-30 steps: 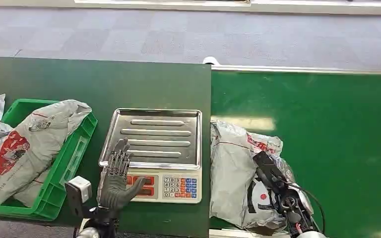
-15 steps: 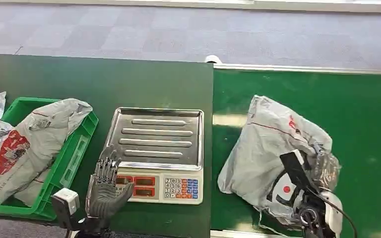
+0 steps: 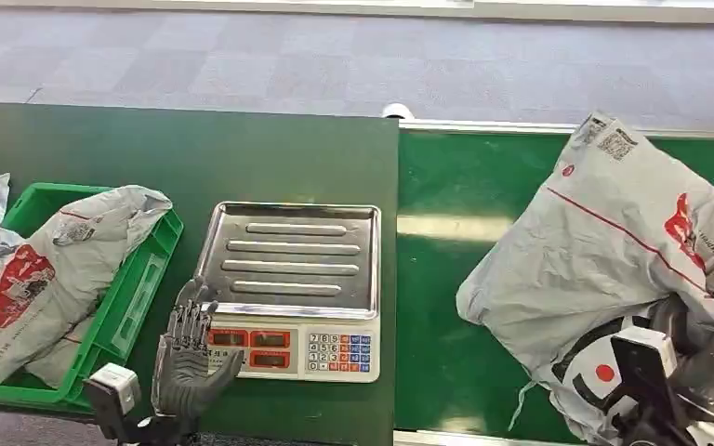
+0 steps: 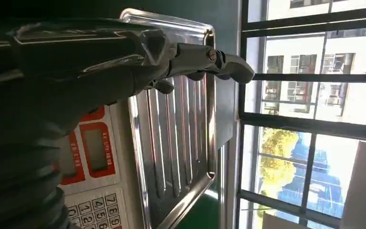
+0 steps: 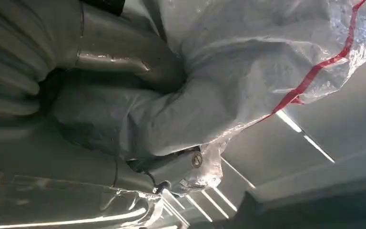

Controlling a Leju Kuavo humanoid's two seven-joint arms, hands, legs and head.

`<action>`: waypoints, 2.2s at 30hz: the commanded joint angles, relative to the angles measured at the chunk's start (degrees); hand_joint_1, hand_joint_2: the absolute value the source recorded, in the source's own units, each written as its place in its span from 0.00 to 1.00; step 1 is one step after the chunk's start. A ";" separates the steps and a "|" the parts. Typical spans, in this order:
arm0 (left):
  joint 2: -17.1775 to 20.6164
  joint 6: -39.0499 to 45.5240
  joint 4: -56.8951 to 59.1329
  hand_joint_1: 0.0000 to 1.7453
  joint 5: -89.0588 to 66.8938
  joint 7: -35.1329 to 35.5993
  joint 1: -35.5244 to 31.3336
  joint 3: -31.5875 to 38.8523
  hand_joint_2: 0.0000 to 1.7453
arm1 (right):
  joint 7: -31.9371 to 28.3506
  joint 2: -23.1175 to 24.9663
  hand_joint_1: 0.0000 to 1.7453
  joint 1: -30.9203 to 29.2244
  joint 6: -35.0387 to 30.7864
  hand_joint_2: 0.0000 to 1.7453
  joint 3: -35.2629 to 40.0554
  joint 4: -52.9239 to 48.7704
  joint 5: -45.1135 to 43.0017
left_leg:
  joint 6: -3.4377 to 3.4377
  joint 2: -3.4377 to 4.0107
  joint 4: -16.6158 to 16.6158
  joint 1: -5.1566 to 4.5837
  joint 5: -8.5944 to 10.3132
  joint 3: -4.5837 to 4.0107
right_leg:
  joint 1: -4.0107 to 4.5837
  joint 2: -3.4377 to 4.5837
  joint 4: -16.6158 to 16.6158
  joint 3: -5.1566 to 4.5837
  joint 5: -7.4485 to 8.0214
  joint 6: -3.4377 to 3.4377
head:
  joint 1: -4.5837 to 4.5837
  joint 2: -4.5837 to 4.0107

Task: Moved the parcel from conveyor to table for the left to box.

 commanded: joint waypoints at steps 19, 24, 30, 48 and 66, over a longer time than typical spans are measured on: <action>0.49 2.02 0.59 0.00 -8.75 -1.57 -12.52 7.24 1.00 | -1.40 8.51 1.00 -20.70 9.17 1.00 20.74 12.65 -8.09 | -0.01 0.06 -0.03 0.08 0.22 0.10 | 0.09 0.02 0.02 0.03 0.09 -0.13 | -0.02 0.00; 0.50 2.25 0.59 0.00 -8.88 -2.07 -12.91 7.47 1.00 | -1.40 8.92 1.00 -21.31 13.86 1.00 21.45 13.50 -11.55 | 0.02 0.05 -0.03 0.04 0.21 0.00 | 0.07 0.02 0.03 0.00 0.08 -0.13 | 0.02 0.00; -0.25 3.17 3.10 0.00 -8.20 -1.36 -18.15 8.24 1.00 | 0.26 12.77 1.00 -33.80 25.31 1.00 21.72 44.37 -15.83 | 0.00 0.24 -0.06 0.08 0.23 0.05 | 0.11 0.25 -0.01 -0.06 0.21 -0.19 | 0.00 0.00; -1.89 7.09 -2.61 0.00 -12.94 -0.29 -16.16 16.67 1.00 | -2.77 19.21 0.91 -45.26 32.89 1.00 23.12 77.84 -14.73 | -0.03 0.16 -0.04 0.08 0.27 -0.03 | 0.10 0.20 0.08 -0.15 0.20 -0.21 | 0.02 0.00; -2.42 4.55 -2.83 0.00 -13.44 -0.14 -16.08 17.86 1.00 | -4.28 21.08 0.00 -45.34 30.39 1.00 28.23 73.64 -17.04 | -0.03 0.11 -0.02 0.09 0.31 -0.07 | 0.11 0.04 0.08 -0.18 0.18 -0.20 | 0.04 0.00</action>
